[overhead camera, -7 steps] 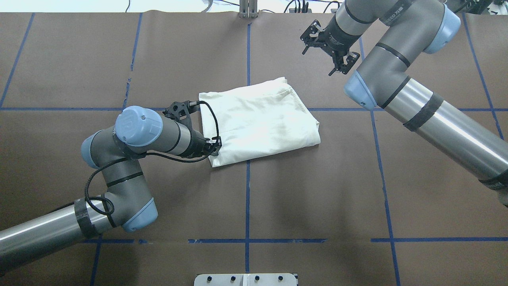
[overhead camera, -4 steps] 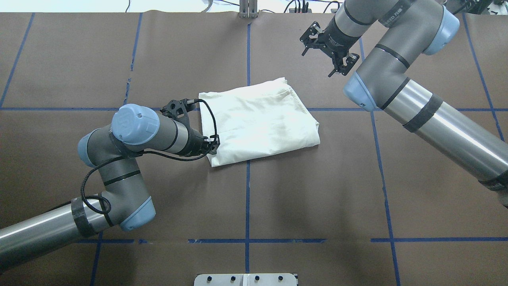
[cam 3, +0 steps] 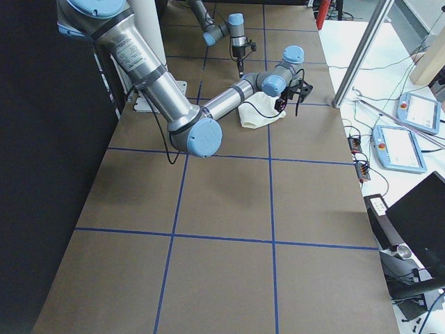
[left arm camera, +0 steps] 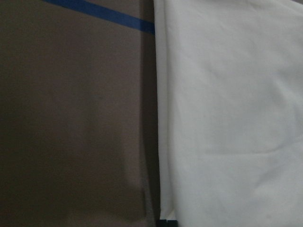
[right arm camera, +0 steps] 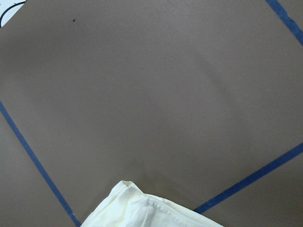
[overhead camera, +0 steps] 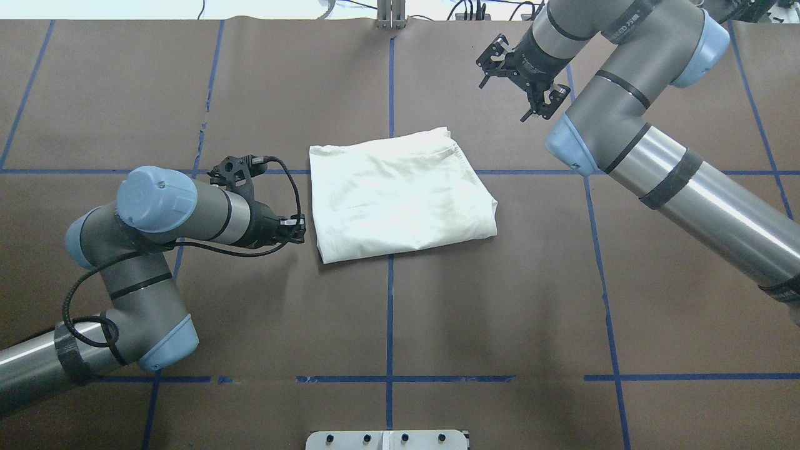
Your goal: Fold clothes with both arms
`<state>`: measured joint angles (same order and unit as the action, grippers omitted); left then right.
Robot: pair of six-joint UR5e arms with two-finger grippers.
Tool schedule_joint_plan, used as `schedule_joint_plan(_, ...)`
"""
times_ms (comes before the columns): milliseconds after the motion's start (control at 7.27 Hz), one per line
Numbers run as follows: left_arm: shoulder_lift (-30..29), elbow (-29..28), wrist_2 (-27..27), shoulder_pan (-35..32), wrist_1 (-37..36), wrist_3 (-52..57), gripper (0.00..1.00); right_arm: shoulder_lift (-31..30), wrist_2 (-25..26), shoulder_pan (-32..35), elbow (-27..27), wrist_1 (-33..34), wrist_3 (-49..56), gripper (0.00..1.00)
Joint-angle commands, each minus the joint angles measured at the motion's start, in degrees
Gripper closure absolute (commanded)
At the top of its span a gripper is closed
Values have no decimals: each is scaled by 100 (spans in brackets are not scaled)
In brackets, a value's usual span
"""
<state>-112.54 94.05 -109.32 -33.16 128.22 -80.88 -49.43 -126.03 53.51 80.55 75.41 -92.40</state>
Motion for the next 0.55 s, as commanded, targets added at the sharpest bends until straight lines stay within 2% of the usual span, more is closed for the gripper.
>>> schedule_joint_plan(0,82,671,-10,-408,-986,850,100,-477,-18,80,563,18,20,0)
schedule_joint_plan(138,466,1163,-10,-637,-1261,1325,100,-959,-35,194,1019,44,299,0)
schedule_joint_plan(275,887,1420,-54,-1039,-1273,1982,100,-1485,-44,317,1416,53,850,0)
schedule_joint_plan(413,1161,1449,-376,-1618,-1282,2763,100,-2030,-53,562,1724,53,1543,0)
